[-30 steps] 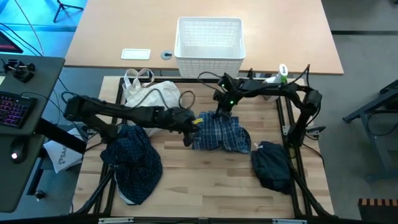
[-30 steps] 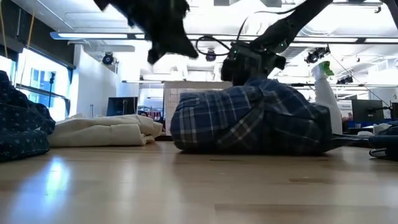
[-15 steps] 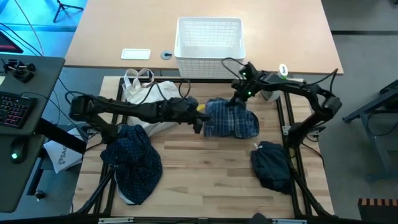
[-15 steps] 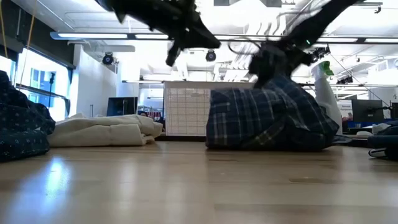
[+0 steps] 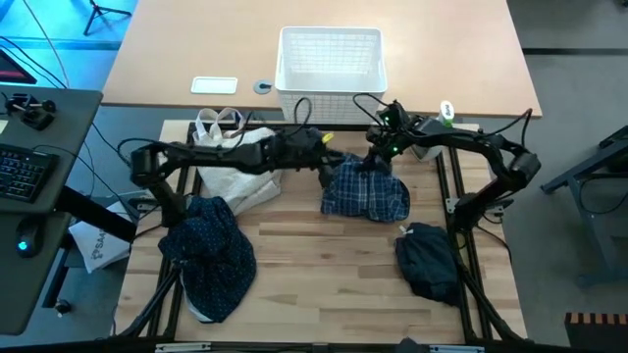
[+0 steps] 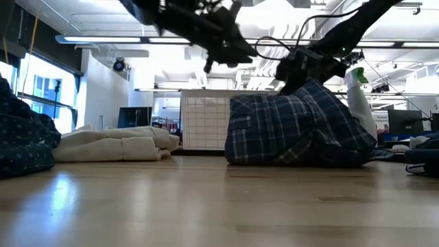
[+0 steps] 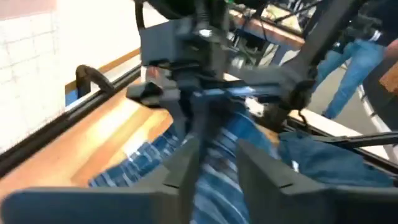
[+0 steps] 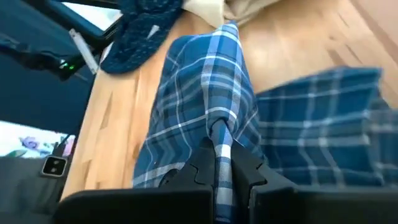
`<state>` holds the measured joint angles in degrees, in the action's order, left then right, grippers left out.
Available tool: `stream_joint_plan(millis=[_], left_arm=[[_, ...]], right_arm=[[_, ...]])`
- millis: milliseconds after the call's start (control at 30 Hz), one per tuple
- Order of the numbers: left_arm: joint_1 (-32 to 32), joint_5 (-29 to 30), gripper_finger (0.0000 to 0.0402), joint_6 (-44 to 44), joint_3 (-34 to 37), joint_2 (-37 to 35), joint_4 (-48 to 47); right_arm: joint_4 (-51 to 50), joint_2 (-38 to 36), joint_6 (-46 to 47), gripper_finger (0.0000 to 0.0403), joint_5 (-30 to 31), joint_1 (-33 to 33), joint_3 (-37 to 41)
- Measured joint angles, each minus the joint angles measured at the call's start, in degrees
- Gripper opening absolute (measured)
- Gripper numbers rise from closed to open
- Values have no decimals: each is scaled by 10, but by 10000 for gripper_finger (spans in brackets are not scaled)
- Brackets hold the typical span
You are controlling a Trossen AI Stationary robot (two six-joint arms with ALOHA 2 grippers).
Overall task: Fold Laundry from Bin
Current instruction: Fold the blue checkered long sleeve
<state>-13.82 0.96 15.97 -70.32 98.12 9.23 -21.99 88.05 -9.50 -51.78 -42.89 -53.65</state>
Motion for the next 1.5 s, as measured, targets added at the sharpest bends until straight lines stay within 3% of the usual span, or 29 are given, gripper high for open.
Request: stream_joint_plan(millis=[267, 500, 733, 900, 967, 1100, 1300, 1400, 1500], left_arm=[[-47, -145, 231, -42, -82, 110, -95], [-61, -307, 251, -70, -91, 137, -113], [-61, -320, 217, -148, -91, 137, -180], [-61, -320, 142, -173, -91, 136, -170], [-61, -320, 98, -176, -91, 136, -163], [-60, -323, 17, -159, -91, 136, -166], [-60, -324, 21, -151, -91, 136, -165], [-61, -324, 11, -139, -91, 136, -164], [-62, -324, 5, -131, -91, 136, -165]], right_arm=[[-14, -8, -8, 0, -17, 51, -7], [-30, -15, 9, 0, -5, 69, -7], [-29, -48, 18, 0, 31, 62, -7], [-31, -87, 39, 17, 85, 59, -7], [-31, -104, 53, 46, 108, 55, -7], [-32, -138, 96, 141, 117, 31, -7], [-124, -157, 44, 287, 117, 28, -7], [-170, -154, 0, 312, 110, 50, -7], [-189, -154, -21, 297, 108, 79, -7]])
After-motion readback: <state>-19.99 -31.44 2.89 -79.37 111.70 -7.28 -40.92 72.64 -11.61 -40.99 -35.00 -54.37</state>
